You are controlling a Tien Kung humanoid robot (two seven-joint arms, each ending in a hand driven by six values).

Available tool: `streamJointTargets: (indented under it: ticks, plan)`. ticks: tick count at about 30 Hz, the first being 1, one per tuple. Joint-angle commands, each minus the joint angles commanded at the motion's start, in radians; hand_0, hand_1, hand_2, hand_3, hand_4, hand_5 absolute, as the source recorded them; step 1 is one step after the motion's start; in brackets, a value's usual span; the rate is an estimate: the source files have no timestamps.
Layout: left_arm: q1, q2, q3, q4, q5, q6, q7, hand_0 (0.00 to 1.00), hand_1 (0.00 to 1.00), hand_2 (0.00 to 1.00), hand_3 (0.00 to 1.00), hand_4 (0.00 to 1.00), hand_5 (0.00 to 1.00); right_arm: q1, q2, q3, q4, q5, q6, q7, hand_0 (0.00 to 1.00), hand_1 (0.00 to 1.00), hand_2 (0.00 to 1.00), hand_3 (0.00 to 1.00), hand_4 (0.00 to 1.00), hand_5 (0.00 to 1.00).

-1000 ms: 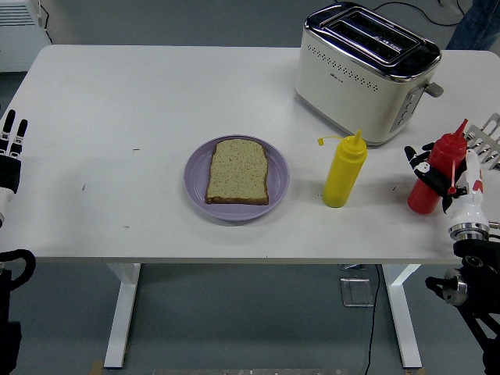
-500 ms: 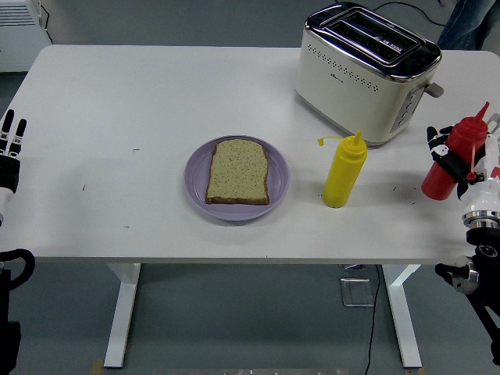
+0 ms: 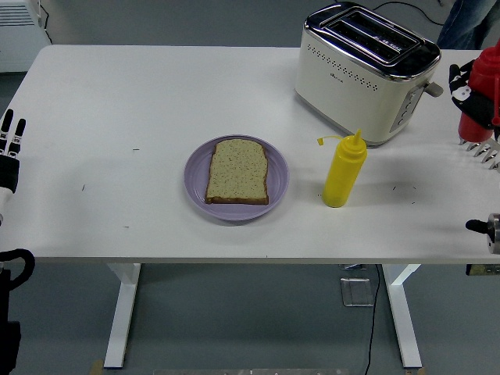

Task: Pick up the cup,pour liquid into bread,place the cup on the desk

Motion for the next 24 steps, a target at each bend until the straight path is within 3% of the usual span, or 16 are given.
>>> streamJointTargets:
  ticks: [12, 18, 24]
  plan:
    - [0.005, 0.000, -0.001, 0.000, 0.001, 0.000, -0.001, 0.785, 0.740, 0.740, 0.698, 0.514, 0.996, 0.268, -0.068, -0.202, -0.033, -0.487, 0.064, -0.210, 0.118, 0.180, 0.300, 0.366, 0.613, 0.002]
    - [0.009, -0.001, 0.000, 0.001, 0.000, 0.000, -0.001, 0.785, 0.740, 0.740, 0.698, 0.514, 0.998, 0.391, -0.060, -0.331, -0.079, -0.723, 0.140, -0.274, 0.124, 0.181, 0.302, 0.368, 0.601, 0.002]
    - [0.009, -0.001, -0.003, 0.001, 0.000, 0.000, -0.001, 0.784, 0.740, 0.740, 0.698, 0.514, 0.998, 0.486, -0.040, -0.399, -0.121, -0.940, 0.221, -0.303, 0.131, 0.184, 0.307, 0.371, 0.591, 0.002]
